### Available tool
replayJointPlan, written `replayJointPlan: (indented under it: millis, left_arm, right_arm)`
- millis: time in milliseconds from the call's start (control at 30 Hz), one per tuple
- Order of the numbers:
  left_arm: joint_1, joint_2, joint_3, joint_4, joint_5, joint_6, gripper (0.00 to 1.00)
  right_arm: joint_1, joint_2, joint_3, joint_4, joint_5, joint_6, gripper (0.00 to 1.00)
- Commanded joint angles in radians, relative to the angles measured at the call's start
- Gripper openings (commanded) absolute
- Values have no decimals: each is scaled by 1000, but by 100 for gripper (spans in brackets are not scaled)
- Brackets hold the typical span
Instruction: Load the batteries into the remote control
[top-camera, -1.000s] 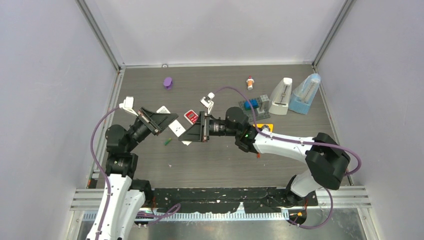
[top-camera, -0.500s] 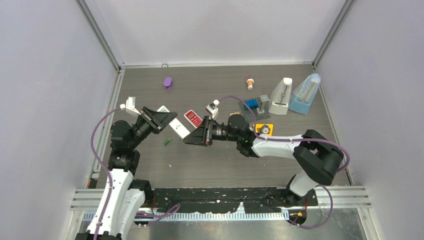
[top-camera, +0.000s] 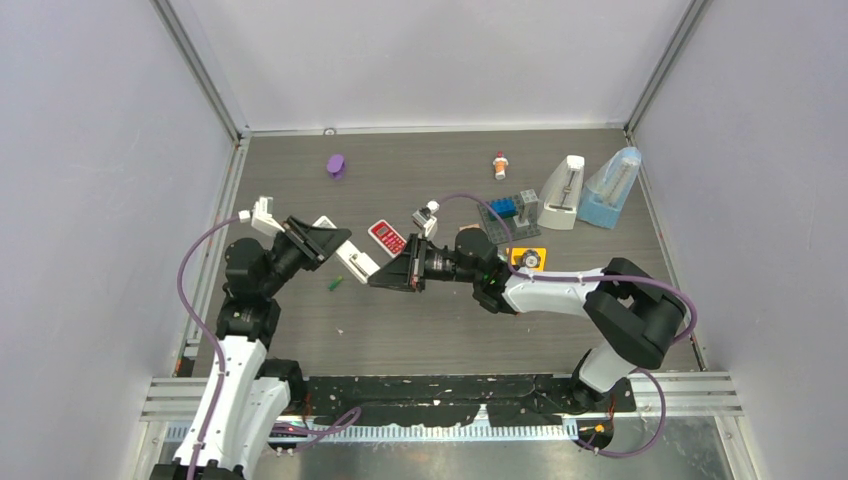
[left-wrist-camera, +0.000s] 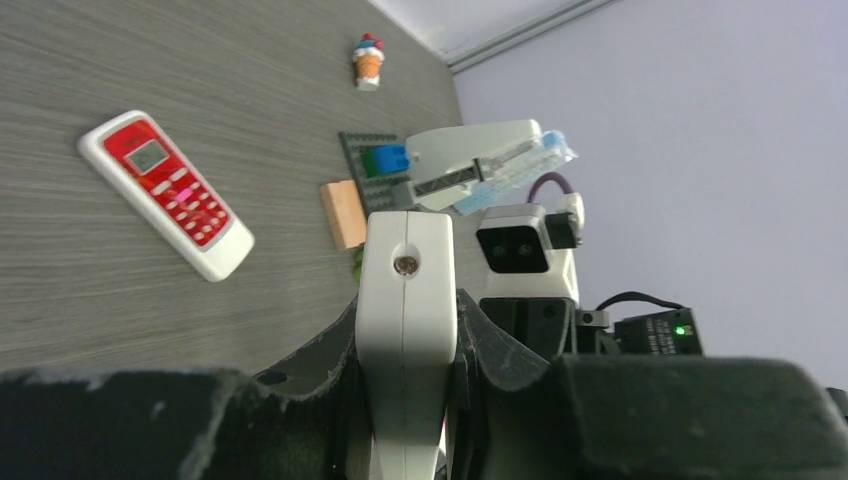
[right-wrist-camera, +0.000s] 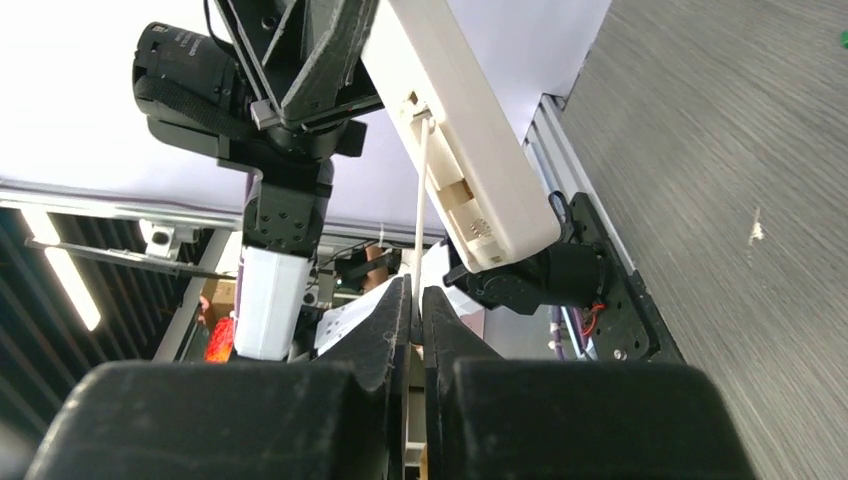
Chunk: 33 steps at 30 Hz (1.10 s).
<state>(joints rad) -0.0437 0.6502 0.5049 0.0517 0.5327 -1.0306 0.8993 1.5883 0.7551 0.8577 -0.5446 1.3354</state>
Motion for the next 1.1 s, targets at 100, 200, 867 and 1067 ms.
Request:
replayJointPlan:
  millis: [100,200,867,1067]
  left_arm:
    - [1,-55,79,-215,-123,245,0]
    - [1,-81,105,-289,-172,314,0]
    - [0,-122,128,-381,-124,361,0]
    - [1,-127,136,-406,-112,385,0]
  right_arm:
    - [-13,-114,12,-197,84,-162,5]
    - [-13,-177,11,-395,182,-285,5]
    - [-37,-133,-153,-929,511,-411,39]
    - [-37,-244,-111,-1120,663,-451,75]
